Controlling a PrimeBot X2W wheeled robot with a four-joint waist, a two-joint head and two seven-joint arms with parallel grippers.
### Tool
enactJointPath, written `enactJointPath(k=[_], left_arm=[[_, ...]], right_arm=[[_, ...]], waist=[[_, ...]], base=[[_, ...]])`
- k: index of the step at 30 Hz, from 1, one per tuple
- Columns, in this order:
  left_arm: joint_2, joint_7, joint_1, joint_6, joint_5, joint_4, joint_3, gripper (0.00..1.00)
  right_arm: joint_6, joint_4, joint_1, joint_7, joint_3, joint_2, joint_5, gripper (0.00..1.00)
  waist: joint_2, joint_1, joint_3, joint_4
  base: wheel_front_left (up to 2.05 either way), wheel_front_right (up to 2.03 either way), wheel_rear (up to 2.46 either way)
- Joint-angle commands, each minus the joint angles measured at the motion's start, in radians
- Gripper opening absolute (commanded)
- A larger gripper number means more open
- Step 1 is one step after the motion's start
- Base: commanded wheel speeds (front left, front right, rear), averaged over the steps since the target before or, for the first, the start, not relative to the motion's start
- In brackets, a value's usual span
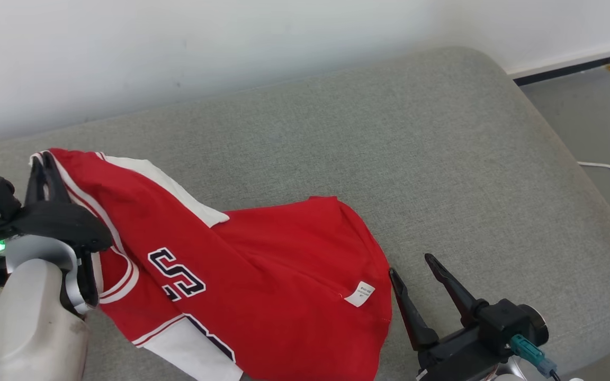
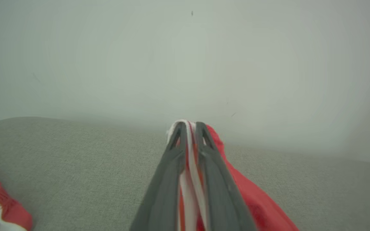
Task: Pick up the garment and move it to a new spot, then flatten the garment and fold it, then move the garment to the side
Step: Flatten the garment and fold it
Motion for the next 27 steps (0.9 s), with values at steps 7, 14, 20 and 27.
enactJointPath(k=[7, 14, 20, 27], left_arm=[[-0.053, 0.000, 0.077, -0.020, 0.022, 0.034, 0.016, 1.00], [-0.096, 0.000, 0.191, -0.055, 0.062, -0.058, 0.028, 1.00], [-0.131, 0.000, 0.339, -0.112, 0.151, -0.321, 0.060, 1.00], [-0.159, 0.000, 0.540, -0.163, 0.267, -0.553, 0.080, 1.00]], right_arm=[[0.001, -0.004, 0.017, -0.001, -0.030, -0.004, 0.000, 1.00], [0.001, -0.005, 0.029, -0.001, -0.038, 0.003, -0.002, 1.00], [0.001, -0.001, 0.044, -0.001, -0.067, 0.009, 0.002, 1.00], [0.001, -0.002, 0.073, -0.001, -0.097, 0.009, -0.004, 1.00]], waist=[[0.0000, 0.0001, 0.002, 0.025], [0.0000, 0.0001, -0.034, 0.088], [0.0000, 0.0001, -0.073, 0.142], [0.0000, 0.0001, -0.113, 0.185]], base=[[0.00, 0.00, 0.00], [0.00, 0.00, 0.00], [0.00, 0.00, 0.00], [0.00, 0.00, 0.00]])
